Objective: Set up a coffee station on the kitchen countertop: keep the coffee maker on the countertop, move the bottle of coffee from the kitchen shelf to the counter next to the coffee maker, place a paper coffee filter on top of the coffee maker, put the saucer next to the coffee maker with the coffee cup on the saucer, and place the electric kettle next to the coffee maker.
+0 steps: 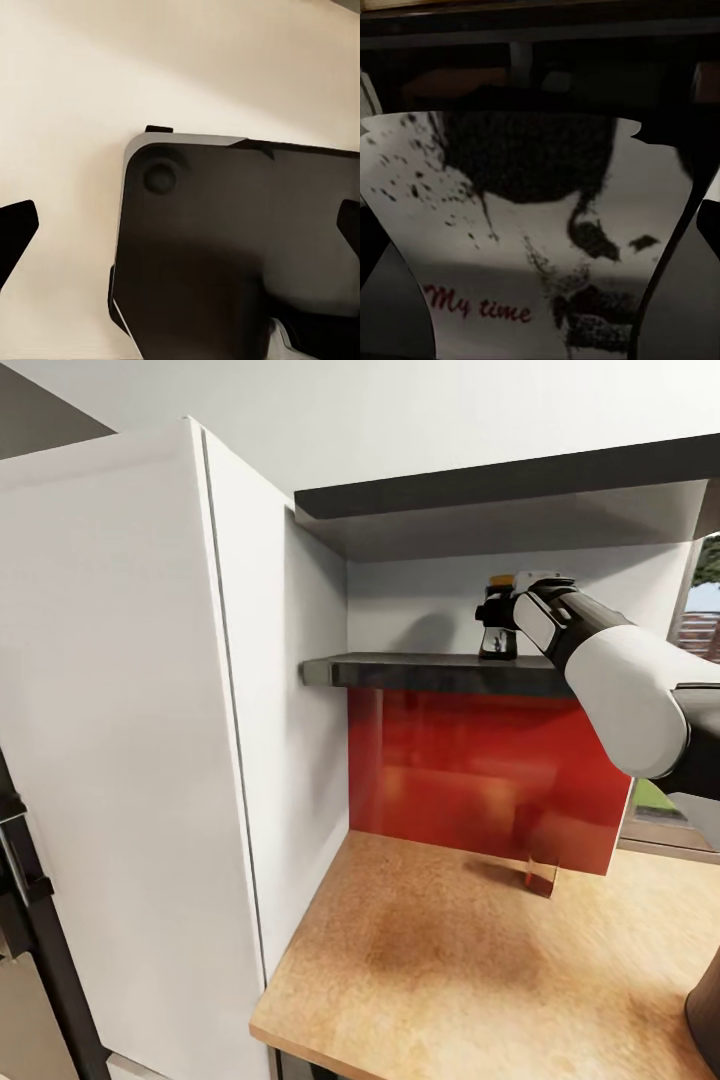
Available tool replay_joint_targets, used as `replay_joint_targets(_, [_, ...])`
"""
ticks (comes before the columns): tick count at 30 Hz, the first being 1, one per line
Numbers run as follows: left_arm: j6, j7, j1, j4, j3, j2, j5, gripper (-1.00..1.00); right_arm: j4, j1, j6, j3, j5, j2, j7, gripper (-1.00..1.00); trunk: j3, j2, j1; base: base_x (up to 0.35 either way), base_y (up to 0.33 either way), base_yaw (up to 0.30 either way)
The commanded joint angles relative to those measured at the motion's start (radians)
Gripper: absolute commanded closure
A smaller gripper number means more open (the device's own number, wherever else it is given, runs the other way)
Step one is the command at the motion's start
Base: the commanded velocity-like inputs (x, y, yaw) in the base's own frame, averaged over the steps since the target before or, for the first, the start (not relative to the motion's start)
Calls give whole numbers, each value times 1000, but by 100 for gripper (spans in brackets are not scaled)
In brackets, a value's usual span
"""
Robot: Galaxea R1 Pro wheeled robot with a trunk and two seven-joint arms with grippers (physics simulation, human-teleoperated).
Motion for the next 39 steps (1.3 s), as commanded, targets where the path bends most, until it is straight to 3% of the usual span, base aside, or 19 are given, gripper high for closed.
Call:
replay_joint_targets(1, [-2, 0, 0, 0, 6, 0, 3, -100, -2, 0, 5, -1, -1, 0, -3, -100, 0, -1, 0, 11, 0, 0])
replay_joint_targets(15, [-2, 0, 0, 0, 6, 0, 3, -100, -2, 0, 7, -1, -1, 0, -3, -100, 0, -1, 0, 49, 0, 0])
replay_joint_targets(16, [-2, 0, 0, -1, 6, 0, 3, -100, -2, 0, 7, -1, -1, 0, -3, 100, 0, -1, 0, 14, 0, 0])
replay_joint_targets(39, [-2, 0, 0, 0, 6, 0, 4, -100, -2, 0, 11, -1, -1, -6, -3, 100, 0, -1, 0, 1, 0, 0])
